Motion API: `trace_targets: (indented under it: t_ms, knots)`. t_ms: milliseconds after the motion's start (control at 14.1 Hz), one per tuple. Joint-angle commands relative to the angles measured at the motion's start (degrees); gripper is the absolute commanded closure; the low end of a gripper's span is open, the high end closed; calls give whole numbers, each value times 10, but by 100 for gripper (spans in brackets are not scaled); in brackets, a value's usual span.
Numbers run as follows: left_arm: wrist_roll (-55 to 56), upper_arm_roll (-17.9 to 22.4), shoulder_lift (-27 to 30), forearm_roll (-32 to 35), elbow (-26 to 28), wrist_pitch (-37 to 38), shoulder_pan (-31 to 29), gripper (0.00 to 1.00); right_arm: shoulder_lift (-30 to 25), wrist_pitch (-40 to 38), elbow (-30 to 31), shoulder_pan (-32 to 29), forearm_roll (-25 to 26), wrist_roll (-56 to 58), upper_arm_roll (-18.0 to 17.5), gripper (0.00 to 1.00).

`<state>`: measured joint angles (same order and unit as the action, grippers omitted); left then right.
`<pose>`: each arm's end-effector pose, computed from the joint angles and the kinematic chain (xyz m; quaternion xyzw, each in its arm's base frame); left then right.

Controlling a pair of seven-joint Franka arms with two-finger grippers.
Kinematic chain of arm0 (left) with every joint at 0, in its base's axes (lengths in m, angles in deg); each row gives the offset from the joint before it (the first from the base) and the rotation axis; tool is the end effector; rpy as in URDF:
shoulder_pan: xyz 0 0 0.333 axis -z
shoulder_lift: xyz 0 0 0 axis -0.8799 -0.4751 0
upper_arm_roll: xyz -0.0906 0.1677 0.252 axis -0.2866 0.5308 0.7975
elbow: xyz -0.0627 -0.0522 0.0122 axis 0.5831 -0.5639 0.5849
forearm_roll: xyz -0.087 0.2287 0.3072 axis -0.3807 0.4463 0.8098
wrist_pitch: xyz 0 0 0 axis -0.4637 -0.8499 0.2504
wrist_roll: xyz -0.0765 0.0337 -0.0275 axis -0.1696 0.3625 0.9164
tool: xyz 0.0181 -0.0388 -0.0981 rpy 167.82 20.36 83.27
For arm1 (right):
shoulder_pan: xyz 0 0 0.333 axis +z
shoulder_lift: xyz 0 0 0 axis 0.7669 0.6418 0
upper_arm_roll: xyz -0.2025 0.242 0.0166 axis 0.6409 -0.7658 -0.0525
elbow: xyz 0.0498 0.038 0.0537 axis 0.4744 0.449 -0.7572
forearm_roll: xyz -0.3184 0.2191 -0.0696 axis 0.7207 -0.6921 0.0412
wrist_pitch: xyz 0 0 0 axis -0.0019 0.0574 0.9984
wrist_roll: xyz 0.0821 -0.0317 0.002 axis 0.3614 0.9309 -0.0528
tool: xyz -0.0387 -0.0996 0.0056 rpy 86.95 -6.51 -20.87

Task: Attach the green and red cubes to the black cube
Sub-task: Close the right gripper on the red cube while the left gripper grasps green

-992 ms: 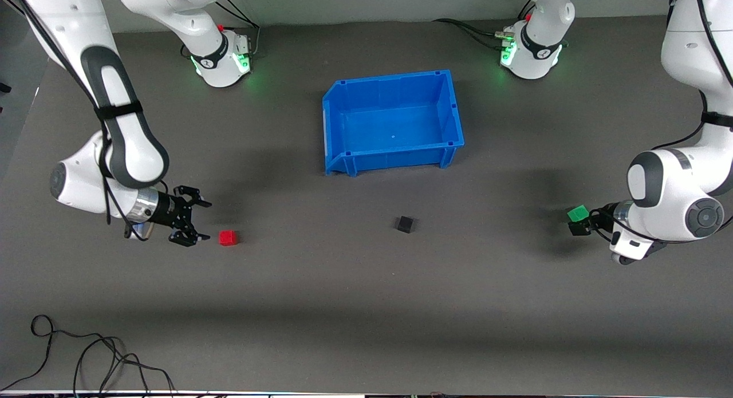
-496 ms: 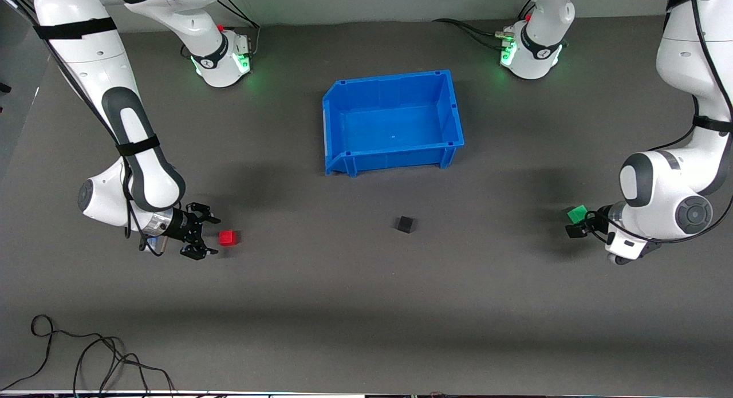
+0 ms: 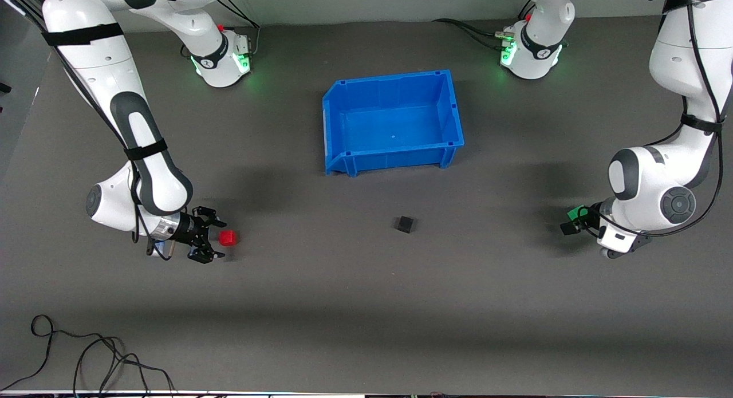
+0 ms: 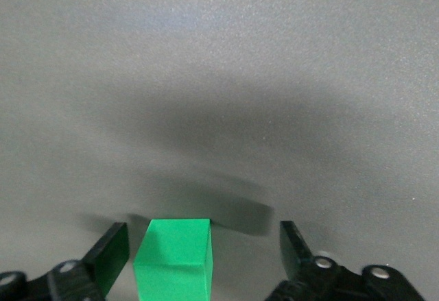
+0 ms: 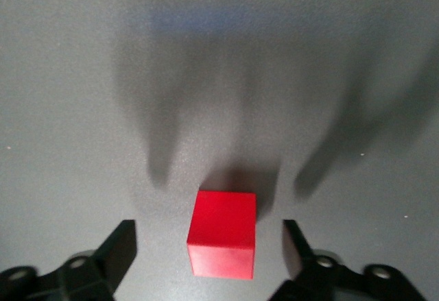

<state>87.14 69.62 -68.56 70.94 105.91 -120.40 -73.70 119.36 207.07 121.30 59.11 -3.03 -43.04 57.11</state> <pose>0.5904 0.0616 0.1753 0.9746 0.2069 -0.0855 0.0093 0.6027 0.0155 0.1743 -0.7328 0.6482 0.1168 0.1711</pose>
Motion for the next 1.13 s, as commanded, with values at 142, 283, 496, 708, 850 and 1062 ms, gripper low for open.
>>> trace_targets:
  t_ms: [142, 283, 496, 708, 850, 1062]
  knots:
    - [-21, 1, 20, 8, 25, -21, -13, 64, 9, 3, -13, 2, -17, 12, 1, 68]
    - [-20, 0, 20, 7, 28, -24, -13, 100, 9, 3, -13, 2, -17, 12, 1, 70]
    - [-15, 0, 21, 6, 29, -23, -11, 79, 8, -2, -19, 2, -17, 10, 1, 71]
    - [-10, -1, 22, 5, 27, -22, -9, 100, 1, -7, -20, 2, -17, 10, 1, 71]
    - [-10, -2, 24, -3, 24, -19, -9, 100, -2, -36, -30, 3, -17, -3, 1, 71]
    - [39, -5, 24, -35, 21, -14, -1, 100, -2, -86, -64, 3, -17, -45, 2, 71]
